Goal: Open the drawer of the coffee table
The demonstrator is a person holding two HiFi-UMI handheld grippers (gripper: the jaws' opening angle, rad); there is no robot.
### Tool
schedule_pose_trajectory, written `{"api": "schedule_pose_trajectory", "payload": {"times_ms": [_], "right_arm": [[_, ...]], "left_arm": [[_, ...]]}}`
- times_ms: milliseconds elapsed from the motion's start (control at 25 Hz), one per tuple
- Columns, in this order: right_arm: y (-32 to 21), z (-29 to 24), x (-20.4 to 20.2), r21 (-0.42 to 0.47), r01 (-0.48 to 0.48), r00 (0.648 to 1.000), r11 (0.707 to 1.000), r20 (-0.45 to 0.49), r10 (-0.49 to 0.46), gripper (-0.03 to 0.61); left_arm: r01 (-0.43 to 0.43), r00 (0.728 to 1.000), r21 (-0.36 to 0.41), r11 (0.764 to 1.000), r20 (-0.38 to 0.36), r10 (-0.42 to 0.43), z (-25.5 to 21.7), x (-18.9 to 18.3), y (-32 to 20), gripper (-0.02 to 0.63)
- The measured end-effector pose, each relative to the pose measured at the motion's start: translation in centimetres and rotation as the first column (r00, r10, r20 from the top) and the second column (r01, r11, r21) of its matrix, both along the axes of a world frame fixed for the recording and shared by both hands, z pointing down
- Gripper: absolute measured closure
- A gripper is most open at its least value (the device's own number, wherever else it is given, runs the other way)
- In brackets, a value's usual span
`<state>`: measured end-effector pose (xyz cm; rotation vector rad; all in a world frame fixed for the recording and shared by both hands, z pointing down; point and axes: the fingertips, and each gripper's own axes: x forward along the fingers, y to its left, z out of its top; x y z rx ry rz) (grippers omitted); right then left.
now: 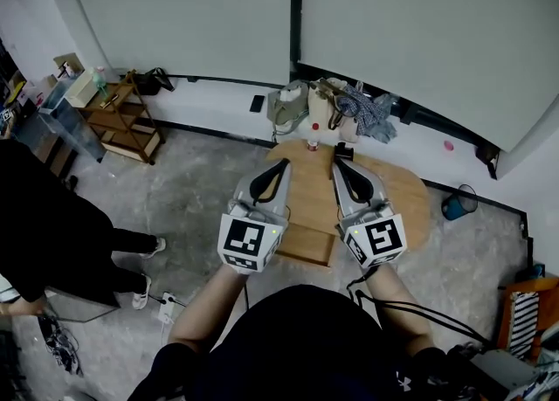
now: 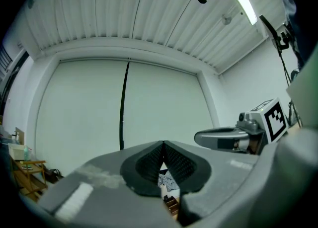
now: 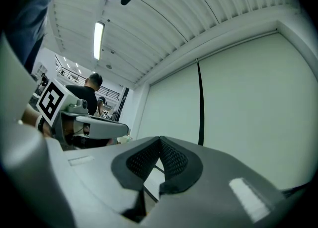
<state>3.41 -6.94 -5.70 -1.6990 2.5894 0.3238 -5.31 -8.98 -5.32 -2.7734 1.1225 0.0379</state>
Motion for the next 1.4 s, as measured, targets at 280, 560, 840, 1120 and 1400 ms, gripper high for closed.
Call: {"api": "schedule_pose_trajectory", "payload": {"times_ms": [280,560,840,1120,1400], "right_arm": [[-0.5,0.3,0.2,-0.007,0.000,1.000,1.000,0.002,0.000,0.577],[-1.0,0.9,0.5,-0.020,-0.001,0.999,1.000,0.043,0.002,0.577],[-0.8,0.9,0.5,-0.022,0.000,0.998,1.000,0.058,0.001,0.577],[-1.2,1.2,0.1,-0.021,0.012,0.999,1.000,0.046,-0.011,0.577],[-1.5,1.3,-0.5,-0.026,0.007,0.999,1.000,0.046,-0.006,0.577]], "left_arm": [[-0.005,1.000,-0.013,1.000,-0.005,0.005,0.2,0.3,-0.7,0.612],[-0.001,1.000,-0.035,0.999,-0.015,0.000,1.3,0.2,-0.9,0.612],[0.020,0.999,-0.062,0.998,-0.030,-0.022,1.7,-0.5,-1.5,0.612],[0.018,0.999,-0.063,0.998,-0.040,-0.021,1.9,-0.6,-1.8,0.612],[0.011,0.999,-0.070,0.997,-0.044,-0.015,2.1,-1.0,-2.2,0.612]]}}
